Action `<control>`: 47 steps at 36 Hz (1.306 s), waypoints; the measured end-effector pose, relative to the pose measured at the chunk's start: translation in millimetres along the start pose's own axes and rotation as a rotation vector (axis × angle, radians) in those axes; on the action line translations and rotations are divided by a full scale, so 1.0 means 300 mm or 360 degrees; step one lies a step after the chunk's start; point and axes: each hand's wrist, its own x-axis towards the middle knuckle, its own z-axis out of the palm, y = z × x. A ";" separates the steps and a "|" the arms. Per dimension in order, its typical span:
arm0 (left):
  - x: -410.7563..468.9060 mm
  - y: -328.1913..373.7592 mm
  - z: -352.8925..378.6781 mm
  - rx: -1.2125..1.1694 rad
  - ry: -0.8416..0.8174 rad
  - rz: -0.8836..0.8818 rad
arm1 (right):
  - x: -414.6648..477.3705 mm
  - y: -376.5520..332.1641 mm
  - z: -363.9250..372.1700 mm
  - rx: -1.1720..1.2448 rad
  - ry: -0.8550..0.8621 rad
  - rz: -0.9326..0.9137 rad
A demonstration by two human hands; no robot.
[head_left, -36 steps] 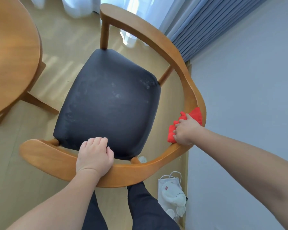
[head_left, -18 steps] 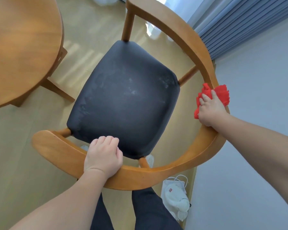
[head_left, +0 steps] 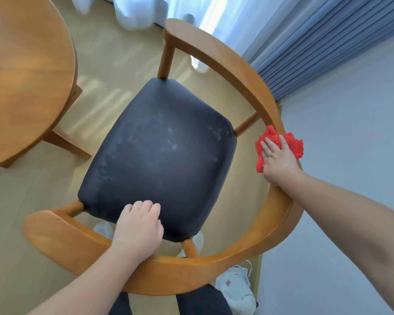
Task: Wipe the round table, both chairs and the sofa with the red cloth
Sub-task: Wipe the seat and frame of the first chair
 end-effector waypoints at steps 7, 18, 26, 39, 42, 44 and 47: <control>0.217 0.000 -0.037 0.0005 0.0305 0.0154 | 0.078 0.046 -0.007 -0.0104 0.0144 -0.0027; 0.272 0.145 0.086 -0.0251 0.0472 -0.0192 | 0.149 0.099 -0.052 -0.0325 0.0340 -0.0175; 0.289 0.109 0.059 -0.0318 0.0638 -0.0158 | 0.210 0.148 -0.076 -0.0375 0.0478 -0.0177; 0.298 0.046 0.042 -0.0329 0.0745 -0.0113 | 0.360 0.202 -0.219 -0.0556 0.0804 -0.0254; 0.328 0.041 0.040 -0.0334 0.0753 -0.0138 | 0.399 0.206 -0.284 -0.0605 0.0901 -0.0225; 0.348 0.036 0.037 -0.0329 0.0775 -0.0145 | 0.421 0.211 -0.337 -0.0619 0.0995 -0.0217; 0.363 0.029 0.028 -0.0327 0.0803 -0.0184 | 0.455 0.217 -0.416 -0.0650 0.1113 -0.0208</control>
